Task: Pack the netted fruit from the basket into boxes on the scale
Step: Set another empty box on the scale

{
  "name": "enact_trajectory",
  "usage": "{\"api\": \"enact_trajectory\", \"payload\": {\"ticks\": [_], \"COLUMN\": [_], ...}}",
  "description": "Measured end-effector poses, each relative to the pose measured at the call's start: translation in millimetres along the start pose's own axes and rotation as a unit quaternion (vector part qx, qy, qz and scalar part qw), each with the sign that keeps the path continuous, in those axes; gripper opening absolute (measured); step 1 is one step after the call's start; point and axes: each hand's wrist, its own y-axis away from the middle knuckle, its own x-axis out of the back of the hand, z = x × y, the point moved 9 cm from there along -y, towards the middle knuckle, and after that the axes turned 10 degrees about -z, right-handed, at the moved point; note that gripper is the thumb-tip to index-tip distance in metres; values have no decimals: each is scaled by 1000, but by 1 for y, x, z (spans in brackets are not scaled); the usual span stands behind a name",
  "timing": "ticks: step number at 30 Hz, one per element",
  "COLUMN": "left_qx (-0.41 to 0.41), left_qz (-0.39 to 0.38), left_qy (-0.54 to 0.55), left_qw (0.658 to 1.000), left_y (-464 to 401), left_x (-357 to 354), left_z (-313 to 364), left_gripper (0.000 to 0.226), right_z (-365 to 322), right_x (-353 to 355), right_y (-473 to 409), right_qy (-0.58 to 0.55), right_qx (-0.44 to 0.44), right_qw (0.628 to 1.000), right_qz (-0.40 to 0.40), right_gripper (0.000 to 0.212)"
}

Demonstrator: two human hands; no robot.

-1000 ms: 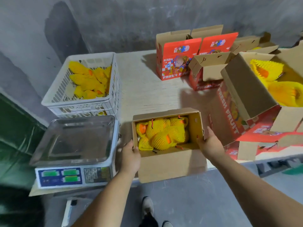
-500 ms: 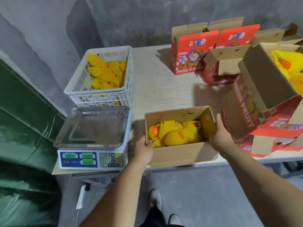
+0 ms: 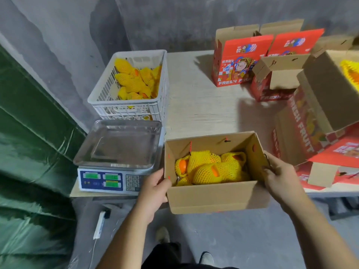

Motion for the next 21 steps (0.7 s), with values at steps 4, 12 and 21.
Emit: {"api": "enact_trajectory", "payload": {"ticks": [4,12,21], "left_qx": [-34,-145,-113], "left_qz": [23,125,144], "left_qy": [-64,-87,-100], "left_qw": [997,978,978], "left_y": [10,23,-25], "left_x": [46,231,404], "left_z": [48,121,97], "left_gripper": [21,18,26], "right_z": [-73,-227,-291], "right_x": [24,-56,-248], "right_y": [5,-24,-94], "right_qy": [34,29,-34], "right_qx": [45,115,49], "right_qw": [998,993,998], "right_qz": [-19,23,11], "right_gripper": [72,37,38]}}
